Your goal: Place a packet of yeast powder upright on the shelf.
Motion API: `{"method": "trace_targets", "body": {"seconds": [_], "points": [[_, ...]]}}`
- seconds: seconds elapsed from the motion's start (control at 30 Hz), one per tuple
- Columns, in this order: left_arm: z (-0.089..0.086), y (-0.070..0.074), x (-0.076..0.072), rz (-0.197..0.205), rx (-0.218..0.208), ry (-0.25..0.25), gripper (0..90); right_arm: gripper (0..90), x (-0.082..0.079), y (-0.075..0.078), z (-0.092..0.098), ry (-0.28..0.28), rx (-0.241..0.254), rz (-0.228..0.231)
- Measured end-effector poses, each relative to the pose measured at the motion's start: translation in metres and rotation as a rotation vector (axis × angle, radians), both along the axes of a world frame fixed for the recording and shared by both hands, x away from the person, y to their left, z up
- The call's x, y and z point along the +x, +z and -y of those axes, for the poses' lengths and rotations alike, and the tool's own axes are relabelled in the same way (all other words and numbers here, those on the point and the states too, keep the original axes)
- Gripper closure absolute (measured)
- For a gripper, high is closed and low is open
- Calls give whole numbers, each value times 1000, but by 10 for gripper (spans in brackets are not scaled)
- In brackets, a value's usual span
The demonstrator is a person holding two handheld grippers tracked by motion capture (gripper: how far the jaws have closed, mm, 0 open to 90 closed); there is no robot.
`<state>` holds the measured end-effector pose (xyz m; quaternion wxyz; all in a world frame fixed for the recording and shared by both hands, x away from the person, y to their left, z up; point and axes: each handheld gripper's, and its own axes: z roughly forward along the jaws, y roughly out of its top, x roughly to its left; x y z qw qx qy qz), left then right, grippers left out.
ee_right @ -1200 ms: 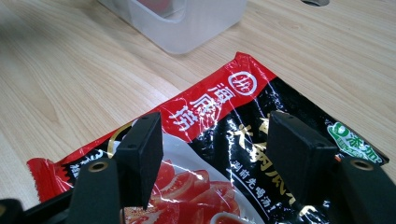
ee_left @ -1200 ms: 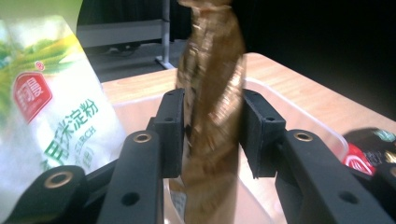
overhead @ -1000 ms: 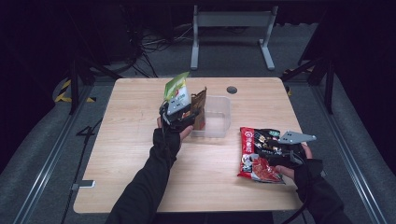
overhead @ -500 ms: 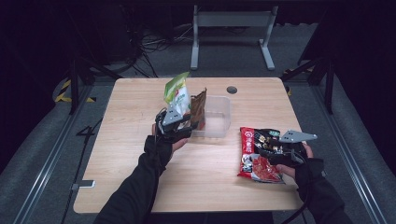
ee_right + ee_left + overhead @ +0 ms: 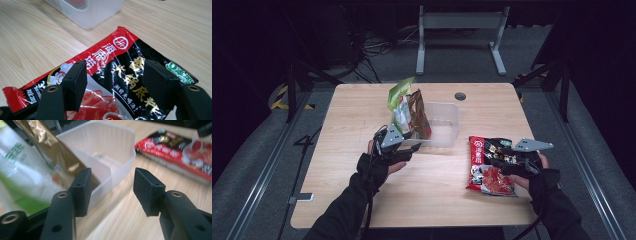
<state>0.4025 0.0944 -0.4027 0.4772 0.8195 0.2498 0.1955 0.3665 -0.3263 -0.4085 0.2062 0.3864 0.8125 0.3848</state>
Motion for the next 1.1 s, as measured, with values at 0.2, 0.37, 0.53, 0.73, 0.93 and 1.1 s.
{"method": "trace_targets", "body": {"seconds": [0.2, 0.37, 0.53, 0.73, 0.93, 1.1], "points": [[-21, -9, -22, -10, 76, -21, 390, 369, 1, 2, 1, -13, 6, 7], [-35, -15, -30, -30, 74, -17, 331, 368, 2, 4, 3, -25, 10, 13], [-45, -23, -38, -49, 77, -7, 253, 366, 6, 4, 3, -29, 12, 17], [-59, -31, -48, -102, 62, -17, 168, 358, 10, 2, 9, -55, 12, 11], [-66, -40, -48, -173, 34, -28, 138, 301, 17, -6, 23, -103, 10, -29], [-60, -41, -49, -181, 42, -50, 135, 224, 24, -17, 33, -137, 47, -122]]}}
